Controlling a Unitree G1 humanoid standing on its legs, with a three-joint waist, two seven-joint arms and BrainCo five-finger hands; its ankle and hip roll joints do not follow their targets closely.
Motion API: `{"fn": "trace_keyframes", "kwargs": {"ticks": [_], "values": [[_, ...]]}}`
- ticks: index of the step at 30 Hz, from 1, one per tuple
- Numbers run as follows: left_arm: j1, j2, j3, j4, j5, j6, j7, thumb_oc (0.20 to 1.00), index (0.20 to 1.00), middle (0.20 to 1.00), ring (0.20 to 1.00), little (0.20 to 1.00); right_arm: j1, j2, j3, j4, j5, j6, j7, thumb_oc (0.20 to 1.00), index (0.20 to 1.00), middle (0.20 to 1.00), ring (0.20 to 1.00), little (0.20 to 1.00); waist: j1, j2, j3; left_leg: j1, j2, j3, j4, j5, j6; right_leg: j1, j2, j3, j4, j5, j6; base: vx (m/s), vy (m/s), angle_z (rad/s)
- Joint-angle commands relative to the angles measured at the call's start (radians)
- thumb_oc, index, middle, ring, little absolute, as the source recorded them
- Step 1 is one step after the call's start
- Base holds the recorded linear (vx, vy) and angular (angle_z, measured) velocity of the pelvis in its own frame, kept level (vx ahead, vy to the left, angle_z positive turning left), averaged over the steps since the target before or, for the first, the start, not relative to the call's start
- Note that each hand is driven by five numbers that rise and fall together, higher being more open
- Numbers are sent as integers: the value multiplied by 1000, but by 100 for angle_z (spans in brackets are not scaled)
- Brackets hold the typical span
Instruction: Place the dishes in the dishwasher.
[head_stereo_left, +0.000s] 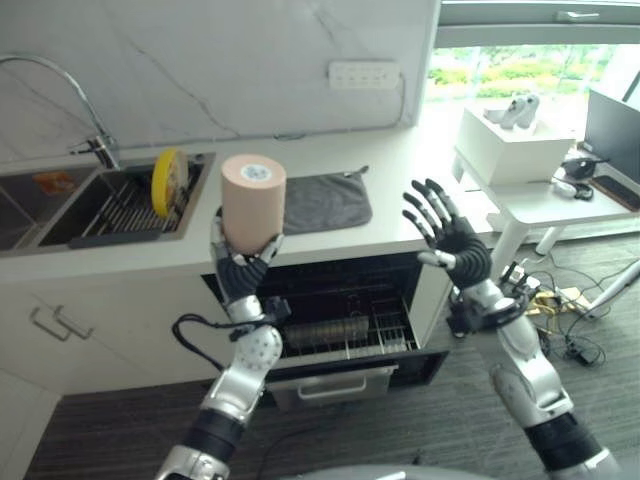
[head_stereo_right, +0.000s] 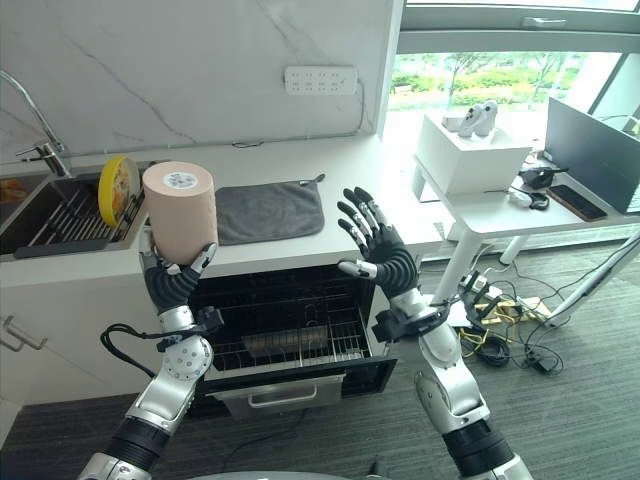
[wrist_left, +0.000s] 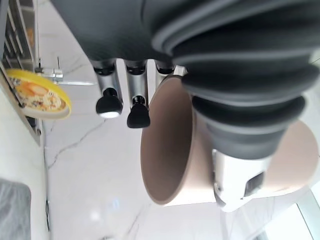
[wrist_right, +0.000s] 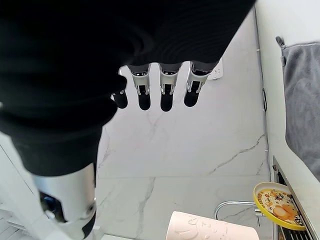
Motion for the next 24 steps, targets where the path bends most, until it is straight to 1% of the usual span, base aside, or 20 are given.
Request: {"fn": "trace_keyframes", "kwargs": {"ticks": [1, 3, 4, 6, 7, 9, 10, 11, 13, 14, 17, 20, 23, 24], "values": [[-145, 49, -31, -17, 87, -2, 68, 200, 200, 200, 200, 200, -93, 29, 0, -13, -23, 10, -67, 1000, 1000, 1000, 1000, 1000, 11, -47, 13, 26, 16, -22, 26, -114, -19, 75, -54, 32, 25, -150, 76, 29, -22, 16], [-155, 48, -36, -16, 102, 12, 105, 200, 200, 200, 200, 200, -119, 32, 13, -14, -35, 10, -102, 1000, 1000, 1000, 1000, 1000, 15, -47, 13, 25, 16, -28, 25, -113, -20, 77, -52, 32, 25, -152, 74, 33, -14, 22], [-168, 43, -45, -11, 119, 29, 150, 200, 200, 200, 200, 200, -152, 40, 28, -10, -58, 11, -138, 1000, 1000, 1000, 1000, 1000, 19, -47, 12, 22, 16, -38, 25, -112, -21, 80, -46, 39, 25, -156, 71, 42, -5, 12], [-185, 39, -56, 6, 116, 33, 141, 200, 200, 200, 200, 200, -185, 45, 41, -4, -77, 27, -167, 1000, 1000, 1000, 1000, 1000, 20, -48, 11, 20, 14, -50, 25, -113, -21, 81, -39, 48, 26, -162, 66, 67, -8, 7], [-202, 27, -79, 24, 109, 20, 153, 200, 200, 200, 200, 200, -234, 53, 64, 0, -88, 62, -212, 1000, 1000, 1000, 1000, 1000, 28, -49, 11, 16, 13, -65, 26, -113, -22, 84, -32, 58, 26, -167, 61, 70, -11, 11], [-203, 25, -84, 26, 112, 21, 162, 200, 200, 200, 200, 200, -247, 54, 69, 2, -87, 68, -223, 1000, 1000, 1000, 1000, 1000, 31, -50, 12, 16, 13, -67, 26, -113, -22, 86, -32, 57, 26, -168, 60, 64, -13, 22], [-212, 18, -106, 33, 132, 55, 214, 200, 200, 200, 200, 200, -290, 67, 101, 11, -100, 78, -277, 1000, 1000, 1000, 1000, 1000, 40, -51, 13, 18, 14, -70, 27, -114, -24, 92, -32, 52, 25, -170, 59, 80, -14, 22], [-218, 17, -111, 34, 142, 65, 230, 200, 200, 200, 200, 200, -307, 76, 111, 18, -113, 77, -306, 1000, 1000, 1000, 1000, 1000, 44, -51, 14, 18, 14, -71, 27, -114, -25, 94, -32, 51, 24, -170, 58, 84, -13, 13], [-227, 15, -119, 38, 152, 71, 250, 200, 200, 200, 200, 200, -325, 87, 120, 27, -129, 75, -334, 1000, 1000, 1000, 1000, 1000, 47, -50, 14, 19, 15, -73, 27, -114, -25, 95, -32, 50, 25, -171, 57, 35, 1, 2], [-235, 11, -124, 41, 178, 77, 271, 200, 200, 200, 200, 200, -341, 98, 130, 34, -143, 81, -356, 1000, 1000, 1000, 1000, 1000, 49, -49, 14, 19, 15, -75, 27, -114, -25, 96, -32, 50, 27, -172, 56, 35, 5, 4], [-255, 12, -135, 38, 222, 88, 315, 200, 200, 200, 200, 200, -371, 114, 148, 50, -151, 93, -380, 1000, 1000, 1000, 1000, 1000, 52, -48, 14, 19, 15, -79, 25, -113, -25, 96, -31, 50, 27, -173, 55, 37, 10, 10], [-293, 5, -152, 45, 248, 110, 383, 200, 200, 200, 200, 200, -416, 143, 182, 73, -128, 107, -429, 1000, 1000, 1000, 1000, 1000, 56, -48, 8, 22, 13, -81, 24, -114, -26, 103, -31, 49, 23, -173, 55, 72, 10, 4], [-313, -2, -163, 46, 263, 130, 409, 200, 200, 200, 200, 200, -439, 161, 198, 81, -112, 115, -450, 1000, 1000, 1000, 1000, 1000, 58, -49, 7, 16, 11, -85, 25, -108, -24, 95, -34, 51, 26, -167, 53, 50, 3, 3], [-324, -6, -170, 53, 266, 137, 419, 200, 200, 200, 200, 200, -454, 173, 208, 89, -105, 126, -465, 1000, 1000, 1000, 1000, 1000, 58, -47, 7, 25, 13, -85, 23, -116, -26, 105, -32, 51, 22, -174, 54, 71, -1, 1]]}}
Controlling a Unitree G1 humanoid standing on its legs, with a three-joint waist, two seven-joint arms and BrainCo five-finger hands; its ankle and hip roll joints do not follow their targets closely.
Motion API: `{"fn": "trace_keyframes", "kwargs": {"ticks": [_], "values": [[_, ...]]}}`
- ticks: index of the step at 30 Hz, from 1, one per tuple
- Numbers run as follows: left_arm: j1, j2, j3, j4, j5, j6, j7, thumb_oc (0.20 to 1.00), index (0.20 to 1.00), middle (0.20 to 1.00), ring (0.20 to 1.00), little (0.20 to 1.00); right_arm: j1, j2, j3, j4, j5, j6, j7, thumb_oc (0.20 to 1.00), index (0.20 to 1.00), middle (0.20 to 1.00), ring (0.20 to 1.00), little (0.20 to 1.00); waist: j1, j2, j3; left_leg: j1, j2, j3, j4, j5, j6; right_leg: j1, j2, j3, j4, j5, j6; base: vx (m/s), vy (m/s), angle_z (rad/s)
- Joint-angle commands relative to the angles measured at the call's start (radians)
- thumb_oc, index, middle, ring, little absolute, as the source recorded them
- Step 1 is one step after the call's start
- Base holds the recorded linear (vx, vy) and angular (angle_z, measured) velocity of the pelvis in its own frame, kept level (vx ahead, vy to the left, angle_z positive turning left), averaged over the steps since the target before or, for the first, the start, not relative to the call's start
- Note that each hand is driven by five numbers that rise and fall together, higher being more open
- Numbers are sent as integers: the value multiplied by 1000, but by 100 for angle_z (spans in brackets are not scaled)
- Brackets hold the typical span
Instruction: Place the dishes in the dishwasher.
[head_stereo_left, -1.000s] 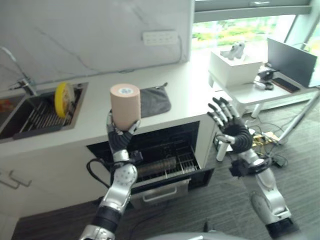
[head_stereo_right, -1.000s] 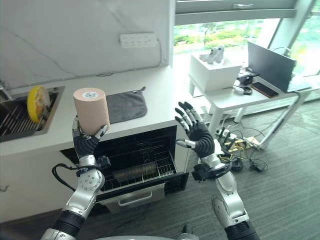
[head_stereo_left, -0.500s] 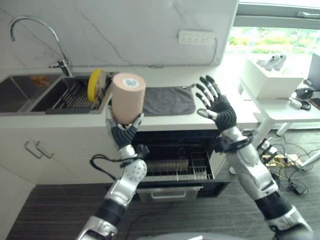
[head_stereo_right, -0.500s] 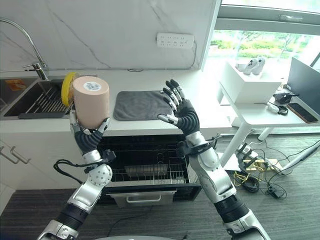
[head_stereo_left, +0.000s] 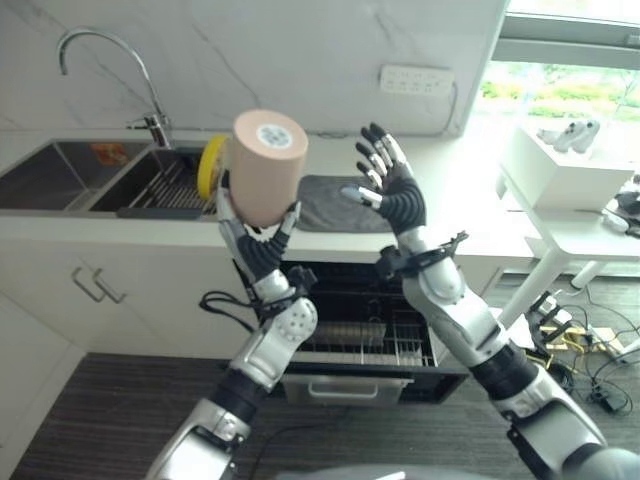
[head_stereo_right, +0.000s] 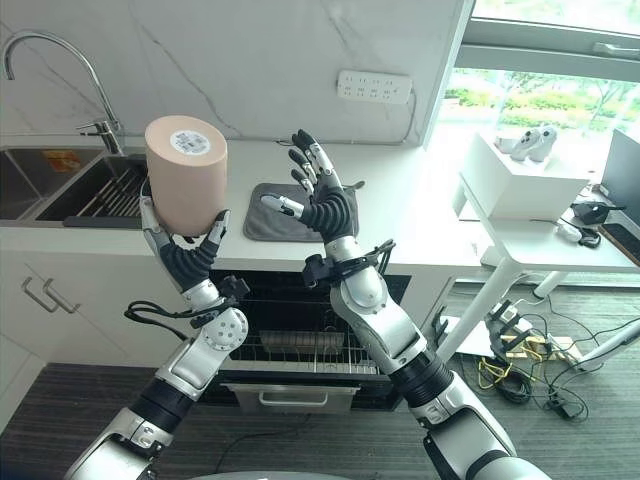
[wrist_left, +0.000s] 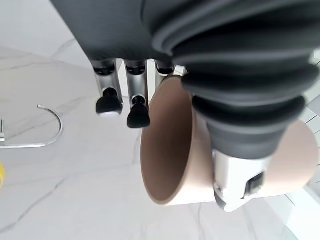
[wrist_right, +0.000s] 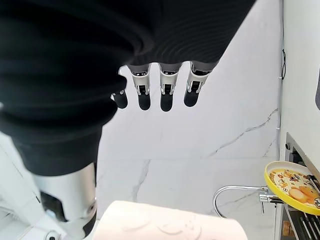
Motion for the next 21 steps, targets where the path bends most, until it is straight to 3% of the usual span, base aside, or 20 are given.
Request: {"fn": "trace_keyframes", "kwargs": {"ticks": [1, 12, 21], "values": [[-124, 20, -55, 23, 78, -5, 36, 200, 200, 200, 200, 200, -122, 37, -7, 13, 27, -17, -37, 1000, 1000, 1000, 1000, 1000, 25, -33, 8, 28, 16, -4, 17, -126, -18, 54, -35, 73, 22, -141, 49, 73, -1, 0], [-155, 8, -92, 23, 76, 35, 18, 200, 200, 200, 200, 200, -154, 74, 41, 38, 45, 20, -18, 1000, 1000, 1000, 1000, 1000, 27, -29, 6, 27, 15, -4, 20, -120, -17, 56, -35, 76, 23, -142, 44, 19, -6, 0], [-145, 6, -121, 39, 88, 21, 9, 200, 200, 200, 200, 200, -173, 89, 91, 35, 74, 58, 20, 1000, 1000, 1000, 1000, 1000, 35, -29, 7, 25, 11, -4, 21, -120, -15, 55, -34, 75, 26, -143, 39, 0, 0, 0]]}}
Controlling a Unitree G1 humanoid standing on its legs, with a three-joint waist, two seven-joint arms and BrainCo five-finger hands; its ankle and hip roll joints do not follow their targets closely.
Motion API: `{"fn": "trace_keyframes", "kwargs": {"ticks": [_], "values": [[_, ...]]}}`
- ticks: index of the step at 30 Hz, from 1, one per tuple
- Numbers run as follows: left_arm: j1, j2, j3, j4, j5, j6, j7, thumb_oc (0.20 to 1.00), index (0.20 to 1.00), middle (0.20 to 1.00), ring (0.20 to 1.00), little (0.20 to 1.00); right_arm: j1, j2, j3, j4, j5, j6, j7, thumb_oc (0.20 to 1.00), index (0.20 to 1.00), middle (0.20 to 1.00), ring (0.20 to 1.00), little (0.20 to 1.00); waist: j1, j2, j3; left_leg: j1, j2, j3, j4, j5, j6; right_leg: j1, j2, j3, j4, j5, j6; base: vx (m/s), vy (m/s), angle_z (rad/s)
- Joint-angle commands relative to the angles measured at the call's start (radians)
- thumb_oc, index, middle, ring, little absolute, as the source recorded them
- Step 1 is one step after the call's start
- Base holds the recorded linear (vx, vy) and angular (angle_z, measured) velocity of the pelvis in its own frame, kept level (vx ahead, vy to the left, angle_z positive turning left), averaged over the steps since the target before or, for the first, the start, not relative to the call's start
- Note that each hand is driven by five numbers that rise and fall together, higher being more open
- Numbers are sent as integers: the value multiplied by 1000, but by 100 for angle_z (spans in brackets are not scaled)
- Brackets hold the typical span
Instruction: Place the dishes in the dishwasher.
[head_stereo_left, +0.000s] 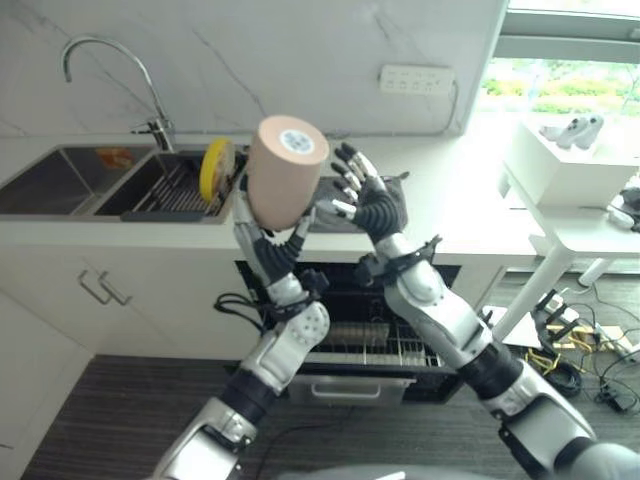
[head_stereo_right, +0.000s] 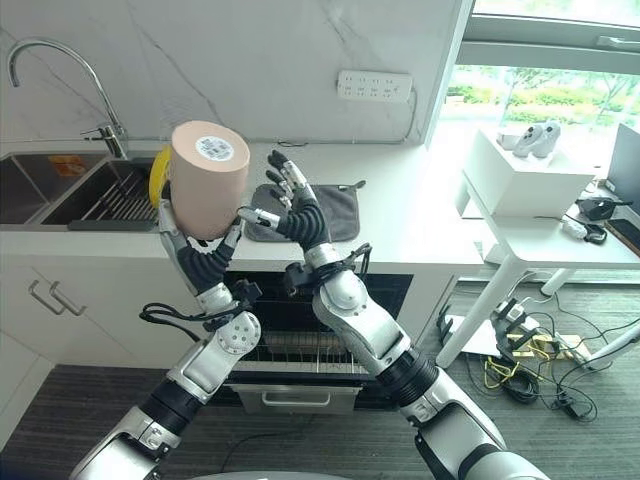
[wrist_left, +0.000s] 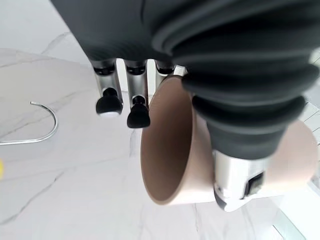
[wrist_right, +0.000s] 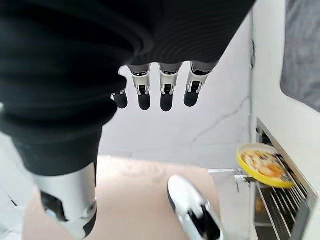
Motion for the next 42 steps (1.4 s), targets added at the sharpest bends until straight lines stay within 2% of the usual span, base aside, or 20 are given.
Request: {"fn": "trace_keyframes", "kwargs": {"ticks": [1, 5, 12, 18, 28, 29, 30, 32, 36, 42], "values": [[-138, 29, -48, 31, 53, -27, 0, 200, 200, 200, 200, 200, -138, 51, 1, -3, 17, -30, 23, 1000, 1000, 1000, 1000, 1000, 32, -50, 8, 21, 10, -6, 22, -121, -14, 53, -37, 73, 27, -143, 41, 0, 0, 0], [-134, 31, -56, 34, 48, -35, -13, 200, 200, 200, 200, 200, -133, 52, 13, -24, 4, -29, 48, 1000, 1000, 1000, 1000, 1000, 34, -51, 9, 19, 7, -7, 23, -121, -12, 51, -38, 71, 29, -142, 41, 0, 0, 0], [-131, 23, -73, 53, 45, -52, -26, 200, 200, 200, 200, 200, -153, 60, 18, -23, 13, -30, 32, 1000, 1000, 1000, 1000, 1000, 39, -53, 10, 22, 3, -10, 23, -123, -9, 54, -36, 74, 28, -141, 39, 0, 0, 0], [-110, 20, -99, 64, 33, -89, -92, 200, 200, 200, 200, 200, -186, 55, 3, -31, -19, -26, 7, 1000, 1000, 1000, 1000, 1000, 49, -56, 16, 18, -1, -14, 27, -127, -6, 53, -38, 70, 29, -139, 39, 0, 0, 0], [-66, 29, -158, 28, 44, -141, -171, 200, 200, 200, 200, 200, -209, 42, -14, -20, 46, -30, 14, 1000, 1000, 1000, 1000, 1000, 68, -65, 32, 11, -4, -20, 31, -129, -3, 52, -39, 59, 33, -137, 39, 0, -7, 1], [-65, 32, -164, 22, 45, -146, -182, 200, 200, 200, 200, 200, -212, 46, -15, -15, 59, -27, 16, 573, 573, 573, 573, 573, 71, -65, 35, 9, -5, -22, 31, -129, -3, 53, -39, 56, 32, -137, 38, 4, -11, 9], [-65, 33, -167, 22, 46, -147, -184, 200, 200, 200, 200, 200, -213, 48, -15, -13, 61, -28, 15, 479, 479, 479, 479, 479, 72, -65, 35, 9, -5, -23, 31, -129, -3, 53, -39, 55, 32, -137, 38, 5, -10, 14], [-65, 35, -174, 22, 50, -155, -185, 200, 200, 200, 200, 200, -219, 52, -15, -9, 58, -36, 7, 200, 200, 200, 200, 200, 74, -65, 37, 9, -6, -25, 31, -129, -3, 54, -38, 55, 31, -137, 37, 9, -7, 10], [-69, 36, -190, 2, 66, -156, -192, 200, 200, 200, 200, 200, -220, 65, -13, 16, 75, -39, -1, 200, 200, 200, 200, 200, 78, -64, 39, 7, -5, -28, 31, -127, -4, 55, -38, 49, 32, -138, 37, 5, -2, 2], [-76, 41, -202, -8, 72, -145, -200, 200, 200, 200, 200, 200, -223, 64, -16, 25, -33, -56, -33, 200, 200, 200, 200, 200, 80, -64, 40, 6, -7, -31, 31, -128, -4, 56, -39, 45, 34, -139, 38, 0, 0, 0]]}}
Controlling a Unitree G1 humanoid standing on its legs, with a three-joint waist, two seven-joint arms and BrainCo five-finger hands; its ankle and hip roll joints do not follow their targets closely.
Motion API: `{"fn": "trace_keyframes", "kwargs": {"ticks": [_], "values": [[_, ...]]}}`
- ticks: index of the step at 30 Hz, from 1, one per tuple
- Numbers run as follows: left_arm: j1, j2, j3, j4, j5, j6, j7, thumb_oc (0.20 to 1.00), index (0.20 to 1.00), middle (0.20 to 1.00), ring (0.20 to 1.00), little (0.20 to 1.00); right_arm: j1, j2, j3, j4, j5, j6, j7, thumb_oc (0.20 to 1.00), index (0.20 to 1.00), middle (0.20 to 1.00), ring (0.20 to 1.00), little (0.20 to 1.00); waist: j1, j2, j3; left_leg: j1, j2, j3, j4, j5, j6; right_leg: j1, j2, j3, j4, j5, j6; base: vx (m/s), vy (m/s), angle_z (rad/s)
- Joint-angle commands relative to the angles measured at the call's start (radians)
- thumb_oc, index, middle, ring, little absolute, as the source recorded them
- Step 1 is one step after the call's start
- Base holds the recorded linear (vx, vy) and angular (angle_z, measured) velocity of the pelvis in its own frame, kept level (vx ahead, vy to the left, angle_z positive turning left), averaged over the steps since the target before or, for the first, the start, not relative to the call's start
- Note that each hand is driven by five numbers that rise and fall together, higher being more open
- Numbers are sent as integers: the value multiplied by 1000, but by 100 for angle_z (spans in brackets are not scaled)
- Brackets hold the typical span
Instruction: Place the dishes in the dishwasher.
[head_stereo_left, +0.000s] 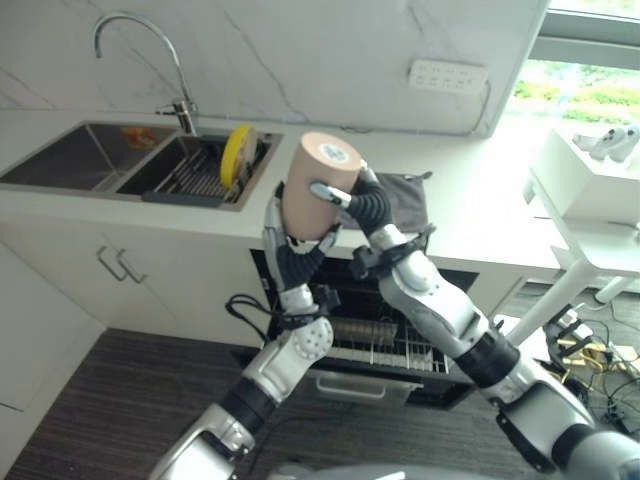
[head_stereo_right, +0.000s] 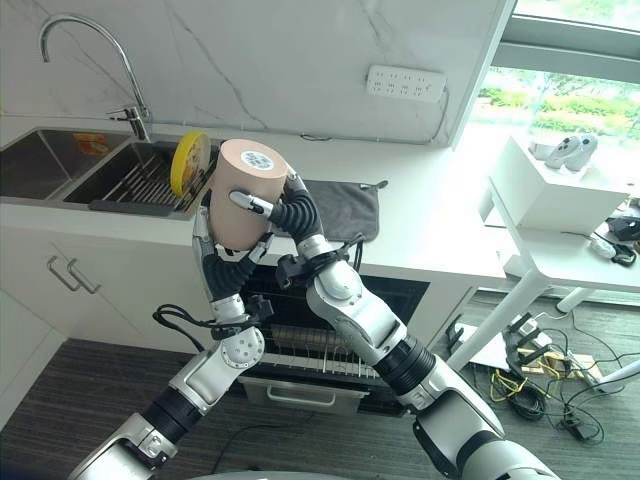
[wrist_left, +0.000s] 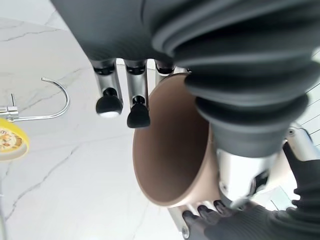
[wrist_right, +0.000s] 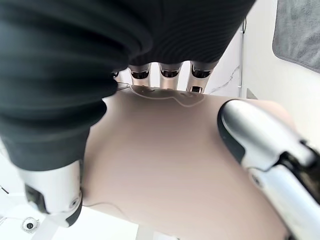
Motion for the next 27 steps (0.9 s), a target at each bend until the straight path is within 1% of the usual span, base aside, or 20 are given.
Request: {"fn": "trace_keyframes", "kwargs": {"ticks": [1, 2, 3, 5, 8, 12, 13, 14, 15, 17, 21, 22, 26, 27], "values": [[-103, 25, -130, -39, 84, -45, -60, 200, 200, 200, 200, 200, -153, 74, -27, 1, -105, -41, -30, 200, 200, 200, 200, 200, 23, -41, 24, 20, -6, -2, 31, -129, -1, 49, -39, 74, 34, -130, 35, 0, 0, 0], [-103, 24, -133, -42, 89, -39, -62, 200, 200, 200, 200, 200, -152, 71, -27, -1, -126, -23, -41, 200, 200, 200, 200, 200, 22, -40, 25, 20, -7, -2, 32, -130, -1, 49, -40, 75, 35, -130, 34, 0, 0, 0], [-103, 24, -134, -43, 92, -36, -64, 200, 200, 200, 200, 200, -152, 68, -26, 0, -142, -21, -51, 200, 200, 200, 200, 200, 21, -40, 26, 21, -8, -3, 32, -131, 0, 49, -40, 77, 36, -130, 34, 0, 0, 0], [-105, 27, -135, -50, 95, -24, -71, 200, 200, 200, 200, 200, -146, 60, -29, 4, -158, -28, -32, 200, 200, 200, 200, 200, 19, -39, 28, 20, -10, -2, 36, -133, 1, 48, -41, 79, 38, -131, 34, 0, 0, 0], [-106, 31, -137, -48, 100, -25, -76, 200, 200, 200, 200, 200, -149, 54, -29, 6, -176, -36, -19, 200, 200, 200, 200, 200, 19, -38, 30, 18, -11, -1, 41, -135, 2, 46, -43, 80, 41, -132, 35, 0, 0, 0], [-110, 36, -144, -45, 91, -19, -88, 200, 200, 200, 200, 200, -157, 50, -25, 8, -178, -40, -42, 200, 200, 200, 200, 200, 20, -37, 32, 17, -14, -1, 48, -138, 4, 47, -46, 80, 43, -132, 35, 0, 0, 0], [-110, 37, -144, -43, 86, -18, -95, 263, 263, 263, 263, 263, -159, 50, -27, 10, -176, -43, -49, 200, 200, 200, 200, 200, 20, -36, 32, 17, -14, -1, 49, -139, 4, 47, -46, 80, 43, -132, 35, 0, 0, 0], [-111, 37, -145, -39, 84, -16, -101, 586, 586, 586, 586, 586, -161, 50, -28, 14, -172, -48, -61, 200, 200, 200, 200, 200, 20, -36, 33, 17, -14, -1, 50, -139, 5, 47, -47, 80, 43, -132, 35, 0, 0, 0], [-111, 38, -146, -37, 84, -10, -111, 1000, 1000, 1000, 1000, 1000, -161, 50, -34, 19, -161, -58, -82, 200, 200, 200, 200, 200, 20, -36, 33, 18, -15, 0, 50, -140, 5, 48, -47, 79, 43, -132, 35, 0, 0, 0], [-109, 39, -151, -29, 65, 2, -132, 1000, 1000, 1000, 1000, 1000, -164, 51, -49, 29, -143, -76, -115, 200, 200, 200, 200, 200, 18, -34, 33, 20, -14, 1, 49, -139, 6, 48, -47, 80, 44, -132, 34, 0, 0, 0], [-104, 41, -156, 0, 49, 25, -129, 1000, 1000, 1000, 1000, 1000, -157, 47, -94, 31, -115, -121, -203, 200, 200, 200, 200, 200, 12, -30, 32, 23, -12, 7, 46, -137, 6, 48, -48, 80, 45, -131, 36, 0, 0, 0], [-98, 45, -151, 10, 54, 39, -123, 1000, 1000, 1000, 1000, 1000, -150, 40, -124, 26, -101, -146, -241, 200, 200, 200, 200, 200, 6, -28, 32, 25, -10, 11, 43, -135, 6, 46, -48, 80, 46, -131, 36, 0, 0, 0], [-94, 61, -126, 39, 71, 73, -98, 1000, 1000, 1000, 1000, 1000, -105, 8, -208, -8, -84, -204, -321, 200, 200, 200, 200, 200, -16, -21, 32, 32, 0, 31, 35, -129, 4, 45, -48, 84, 44, -129, 35, -11, 8, 0], [-91, 68, -105, 69, 69, 78, -70, 1000, 1000, 1000, 1000, 1000, -64, -17, -259, -43, -70, -246, -358, 200, 200, 200, 200, 200, -36, -13, 35, 32, 4, 44, 43, -129, 5, 40, -50, 92, 45, -126, 33, -57, 33, -1]]}}
